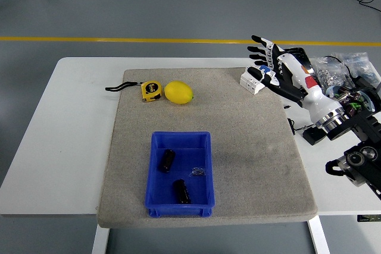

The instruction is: Pick up the battery,place it into the box

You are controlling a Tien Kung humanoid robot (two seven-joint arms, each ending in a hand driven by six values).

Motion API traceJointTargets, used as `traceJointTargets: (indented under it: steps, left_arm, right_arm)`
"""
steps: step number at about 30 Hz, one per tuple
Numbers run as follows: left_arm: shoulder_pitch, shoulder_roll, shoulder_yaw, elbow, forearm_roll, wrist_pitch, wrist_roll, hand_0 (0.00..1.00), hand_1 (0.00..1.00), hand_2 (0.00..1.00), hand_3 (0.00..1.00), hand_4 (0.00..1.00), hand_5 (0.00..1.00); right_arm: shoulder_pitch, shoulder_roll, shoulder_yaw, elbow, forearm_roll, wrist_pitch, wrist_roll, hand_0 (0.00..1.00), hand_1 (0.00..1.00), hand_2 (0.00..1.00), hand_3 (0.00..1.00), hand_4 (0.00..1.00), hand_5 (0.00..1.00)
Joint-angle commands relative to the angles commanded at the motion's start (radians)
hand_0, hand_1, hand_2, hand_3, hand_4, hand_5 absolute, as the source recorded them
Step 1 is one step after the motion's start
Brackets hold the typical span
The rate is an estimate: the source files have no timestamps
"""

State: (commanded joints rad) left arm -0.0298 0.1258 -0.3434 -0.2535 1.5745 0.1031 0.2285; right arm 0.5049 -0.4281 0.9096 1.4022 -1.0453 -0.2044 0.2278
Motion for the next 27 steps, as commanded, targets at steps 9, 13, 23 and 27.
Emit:
traceJointTargets:
  steps: [9, 13, 23, 27]
  left_arm:
    - [0.004, -0.004, 0.002, 0.002, 0.000, 0.009, 0.007, 0.721, 0.680, 0.741, 0.677, 0.709, 0.673]
    - [0.003, -0.007, 0.005, 0.002, -0.003, 0.016, 0.007, 0.721, 0.680, 0.741, 0.677, 0.709, 0.673]
    - [0.002, -0.010, 0.005, 0.002, -0.003, 0.021, 0.003, 0.719, 0.684, 0.742, 0.672, 0.702, 0.667]
    - [0.003, -0.010, 0.004, 0.002, -0.002, 0.022, 0.003, 0.718, 0.688, 0.744, 0.670, 0.700, 0.666]
  right_arm:
    - [-0.111, -0.015, 0.086, -0.077, 0.377, 0.033, 0.039, 0.847, 0.839, 0.866, 0.917, 0.998, 0.998]
    - [-0.142, -0.007, 0.117, -0.095, 0.480, 0.038, 0.048, 0.847, 0.839, 0.866, 0.917, 0.998, 0.998]
    - [-0.181, -0.005, 0.208, -0.103, 0.406, 0.070, -0.029, 0.840, 0.828, 0.845, 0.877, 0.998, 0.998]
    - [-0.199, -0.002, 0.238, -0.101, 0.384, 0.069, -0.037, 0.836, 0.823, 0.839, 0.872, 0.998, 0.998]
